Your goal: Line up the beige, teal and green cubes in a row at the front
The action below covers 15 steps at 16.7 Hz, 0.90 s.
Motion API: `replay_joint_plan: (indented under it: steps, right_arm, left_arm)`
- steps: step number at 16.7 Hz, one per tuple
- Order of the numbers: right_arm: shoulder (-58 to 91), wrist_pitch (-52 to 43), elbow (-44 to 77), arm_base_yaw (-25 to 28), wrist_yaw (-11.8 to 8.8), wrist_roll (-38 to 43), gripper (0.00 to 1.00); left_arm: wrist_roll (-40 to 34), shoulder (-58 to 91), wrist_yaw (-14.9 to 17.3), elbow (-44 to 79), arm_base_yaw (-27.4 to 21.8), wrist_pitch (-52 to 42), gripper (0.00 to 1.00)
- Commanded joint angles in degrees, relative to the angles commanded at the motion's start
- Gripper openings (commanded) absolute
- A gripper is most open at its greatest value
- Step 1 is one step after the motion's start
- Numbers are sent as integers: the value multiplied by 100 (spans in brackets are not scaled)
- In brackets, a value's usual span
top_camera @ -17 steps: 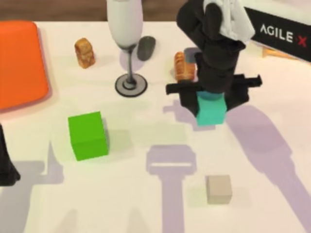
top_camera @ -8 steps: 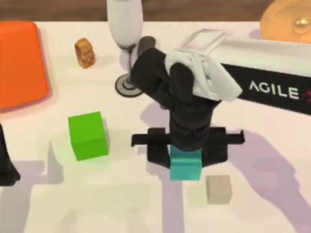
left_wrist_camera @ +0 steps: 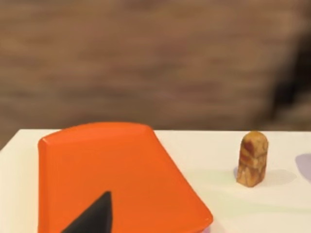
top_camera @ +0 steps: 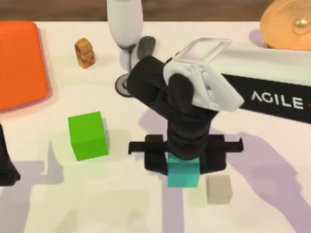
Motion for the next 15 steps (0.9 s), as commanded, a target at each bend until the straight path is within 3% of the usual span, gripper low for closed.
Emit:
replay_joint_plan:
  steps: [6,11,15]
  right_arm:
    - [390,1164,-736,21,7,6,0]
    - [465,1338,-857,20,9,21,0]
    - [465,1338,-857,20,9,21,30]
  left_arm:
    - [0,0,0,0,0,0,100]
    - [0,0,0,0,0,0,100]
    - [0,0,0,0,0,0,100]
